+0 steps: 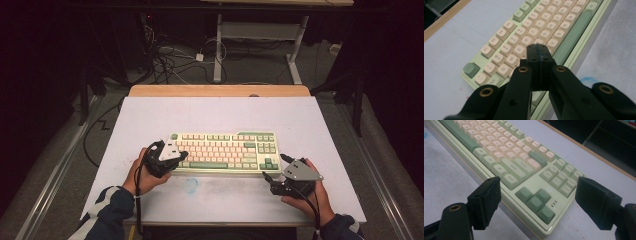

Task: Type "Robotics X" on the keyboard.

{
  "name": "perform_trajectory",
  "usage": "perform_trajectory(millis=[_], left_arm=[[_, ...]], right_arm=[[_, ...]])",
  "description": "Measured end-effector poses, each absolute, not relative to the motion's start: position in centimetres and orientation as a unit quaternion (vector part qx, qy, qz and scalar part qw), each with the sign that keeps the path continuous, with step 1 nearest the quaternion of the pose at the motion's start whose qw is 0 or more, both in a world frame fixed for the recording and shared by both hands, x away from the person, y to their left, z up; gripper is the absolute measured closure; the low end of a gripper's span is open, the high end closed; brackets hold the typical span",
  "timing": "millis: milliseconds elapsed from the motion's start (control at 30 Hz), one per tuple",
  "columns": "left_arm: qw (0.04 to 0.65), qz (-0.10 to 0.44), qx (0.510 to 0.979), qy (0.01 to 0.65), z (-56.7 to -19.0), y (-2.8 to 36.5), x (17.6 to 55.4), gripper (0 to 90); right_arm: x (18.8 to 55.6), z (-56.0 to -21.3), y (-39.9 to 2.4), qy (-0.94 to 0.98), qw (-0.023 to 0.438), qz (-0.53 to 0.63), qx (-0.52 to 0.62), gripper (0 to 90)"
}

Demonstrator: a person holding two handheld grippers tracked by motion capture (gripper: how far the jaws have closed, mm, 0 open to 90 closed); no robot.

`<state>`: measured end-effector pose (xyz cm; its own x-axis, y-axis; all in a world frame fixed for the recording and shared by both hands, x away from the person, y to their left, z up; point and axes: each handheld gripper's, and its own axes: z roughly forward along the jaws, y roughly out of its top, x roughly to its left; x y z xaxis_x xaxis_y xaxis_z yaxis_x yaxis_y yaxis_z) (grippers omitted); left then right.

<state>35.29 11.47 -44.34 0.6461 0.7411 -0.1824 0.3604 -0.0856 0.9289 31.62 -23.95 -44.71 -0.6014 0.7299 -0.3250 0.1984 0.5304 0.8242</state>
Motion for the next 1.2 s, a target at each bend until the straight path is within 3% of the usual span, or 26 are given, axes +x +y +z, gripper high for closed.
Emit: perform_trajectory(millis=[1200], left_arm=[[0.526, 0.136, 0.761, 0.354, -46.3, 6.9, 36.0, 87.5]], right_arm=[[31.6, -44.9, -23.9, 0.811, 0.335, 0.386, 0.285, 21.4]])
